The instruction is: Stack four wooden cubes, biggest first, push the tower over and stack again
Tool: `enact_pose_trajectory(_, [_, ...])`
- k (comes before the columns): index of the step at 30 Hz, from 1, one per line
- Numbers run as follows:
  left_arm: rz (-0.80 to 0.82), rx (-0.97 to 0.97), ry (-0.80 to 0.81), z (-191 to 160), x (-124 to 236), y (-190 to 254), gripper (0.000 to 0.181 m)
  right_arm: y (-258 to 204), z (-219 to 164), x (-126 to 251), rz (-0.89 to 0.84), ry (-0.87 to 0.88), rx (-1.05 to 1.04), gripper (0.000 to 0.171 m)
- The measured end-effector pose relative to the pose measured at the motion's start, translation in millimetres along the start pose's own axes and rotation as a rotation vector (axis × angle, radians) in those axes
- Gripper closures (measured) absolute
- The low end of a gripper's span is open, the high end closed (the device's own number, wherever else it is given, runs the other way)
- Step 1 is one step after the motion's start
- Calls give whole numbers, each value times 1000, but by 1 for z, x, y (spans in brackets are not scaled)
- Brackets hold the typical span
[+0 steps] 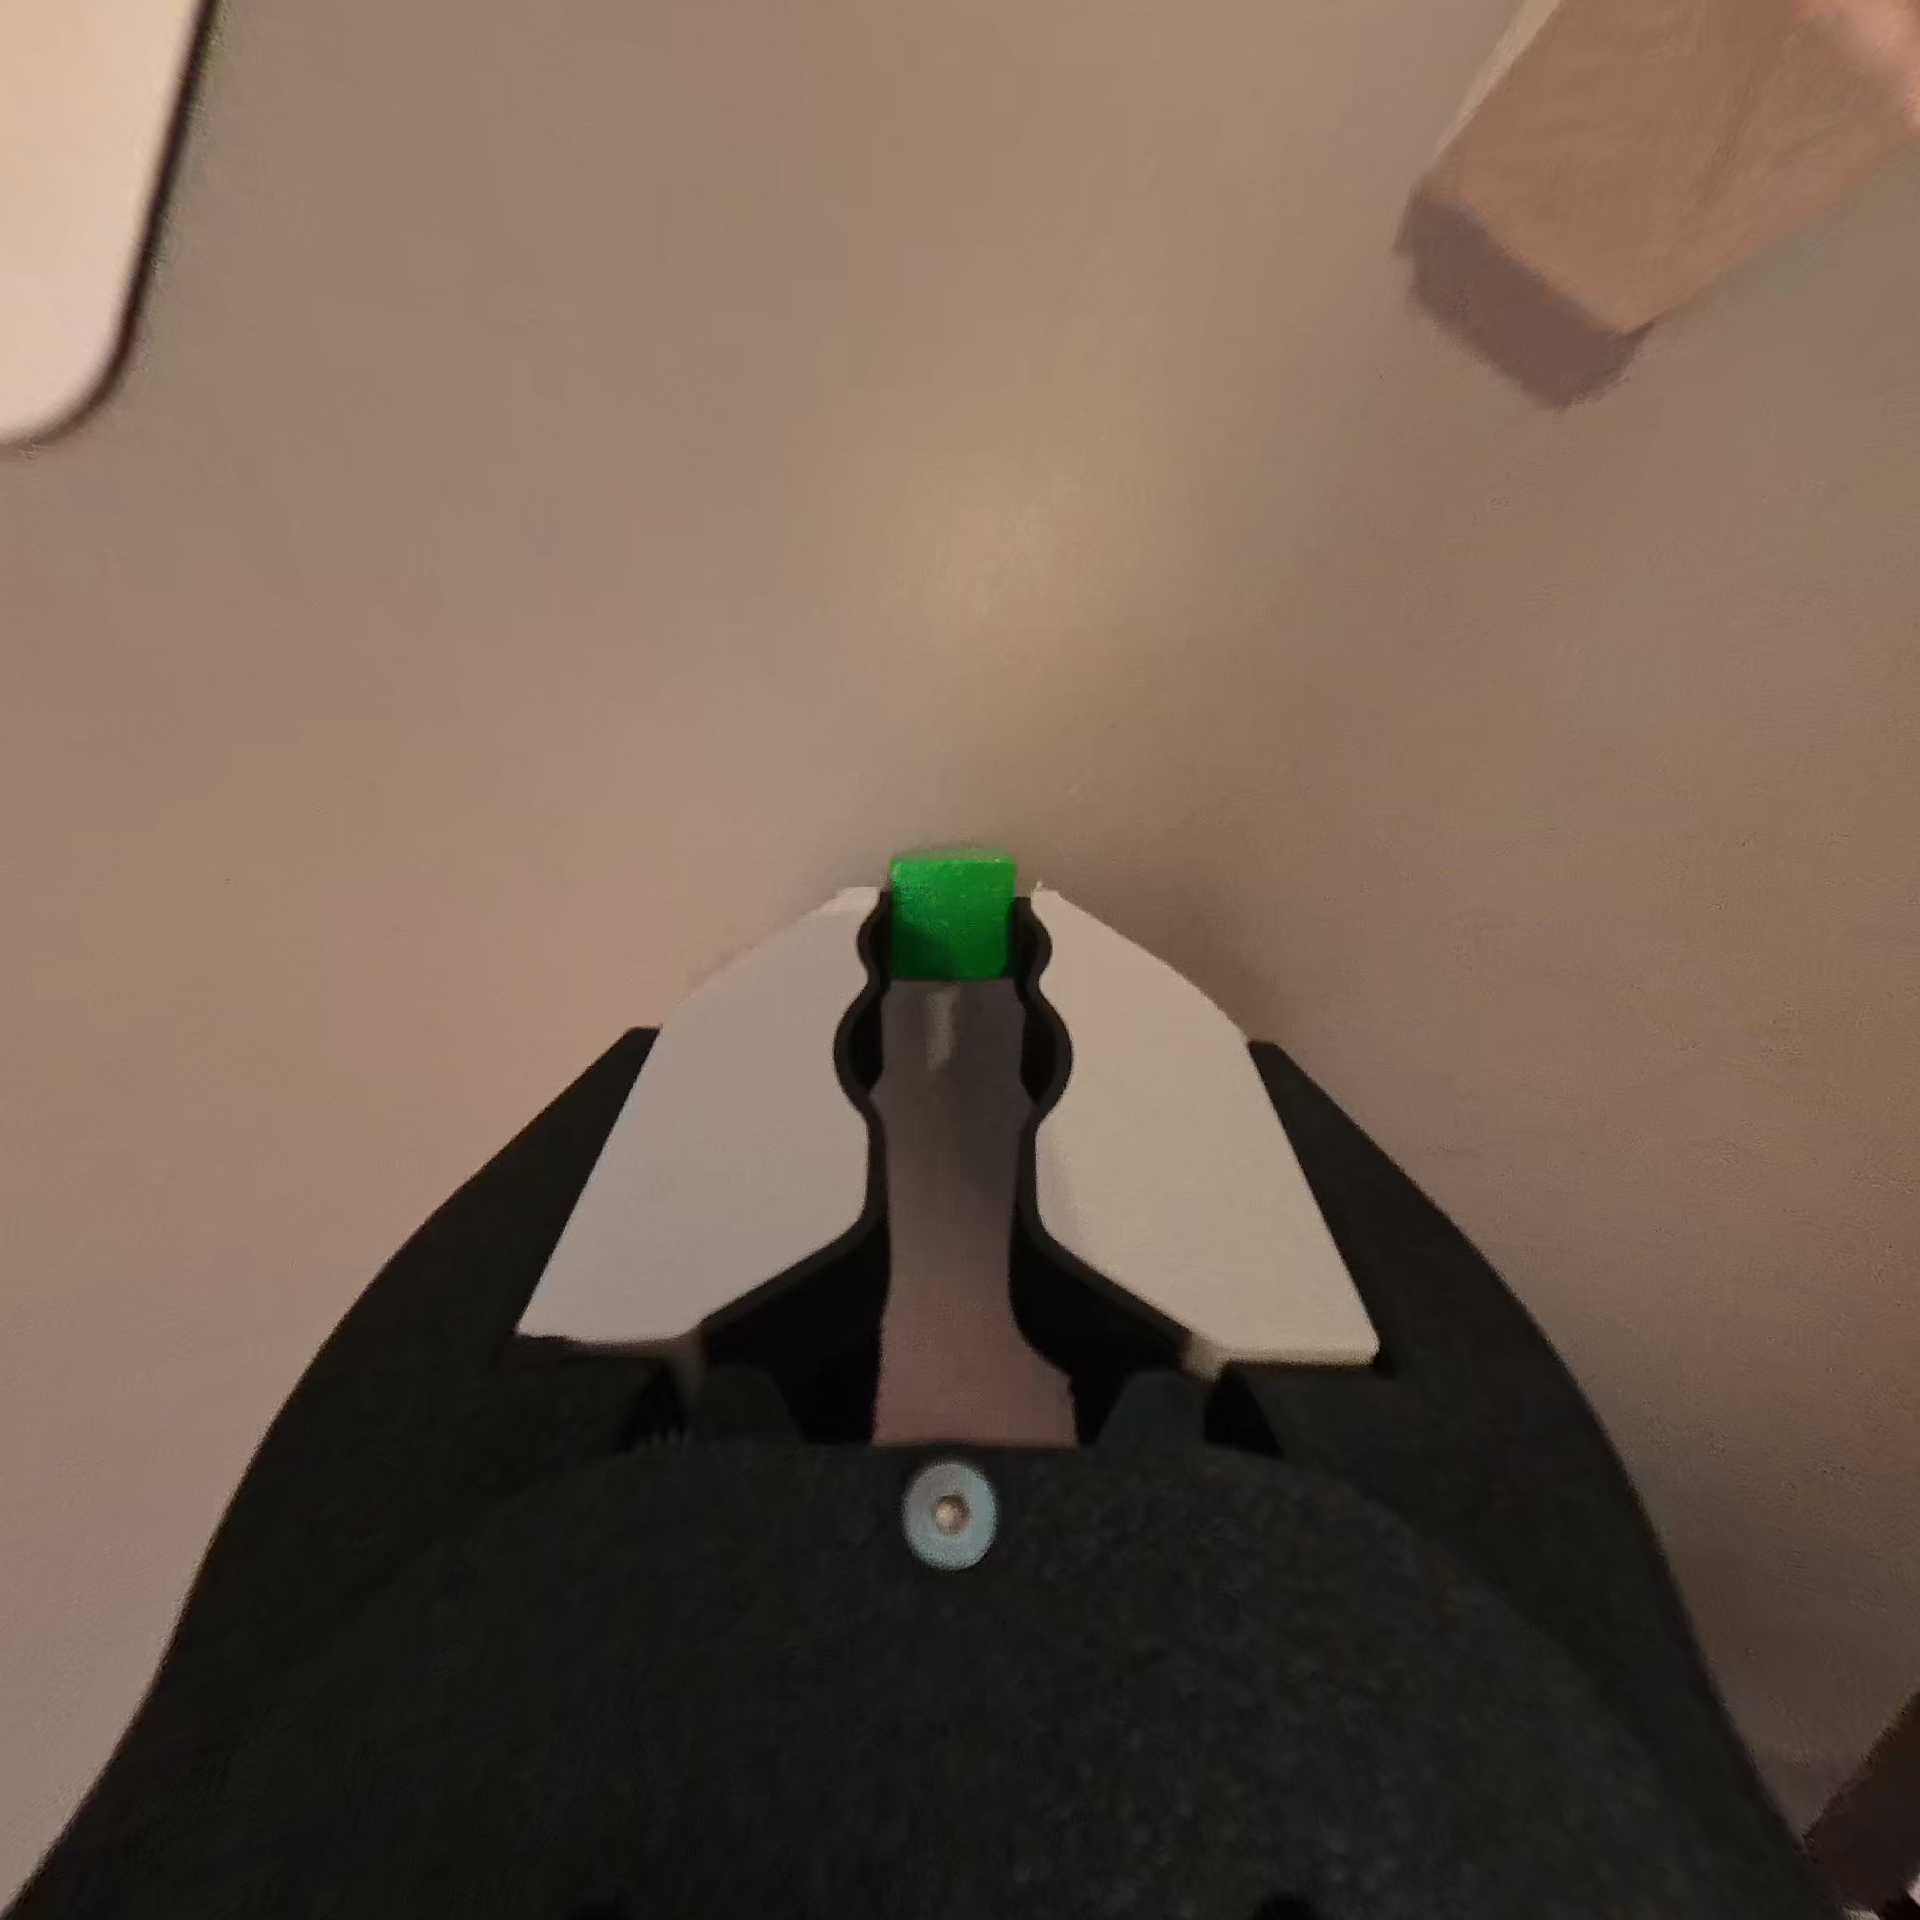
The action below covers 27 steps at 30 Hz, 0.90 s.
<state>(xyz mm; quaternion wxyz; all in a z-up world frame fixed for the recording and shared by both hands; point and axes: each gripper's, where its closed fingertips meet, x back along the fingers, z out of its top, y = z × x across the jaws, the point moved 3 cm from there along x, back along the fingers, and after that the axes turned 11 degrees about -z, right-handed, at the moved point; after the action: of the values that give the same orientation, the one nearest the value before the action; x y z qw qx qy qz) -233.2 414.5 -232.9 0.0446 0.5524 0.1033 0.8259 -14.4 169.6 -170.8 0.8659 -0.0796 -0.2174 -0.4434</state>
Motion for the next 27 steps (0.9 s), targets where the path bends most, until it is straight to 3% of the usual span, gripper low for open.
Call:
enact_pose_trajectory(7, [-27, -230, 66, 93, 55, 73, 160, -4, -3, -5, 16, -21, 10, 55])
enact_pose_trajectory(12, [-64, -361, 29, 146, 54, 119, 160, -6, -3, -6, 15, -31, 16, 55])
enact_pose_trajectory(27, [-106, -383, -101, 161, 19, 124, 160, -4, -2, 1, 17, -13, 11, 55])
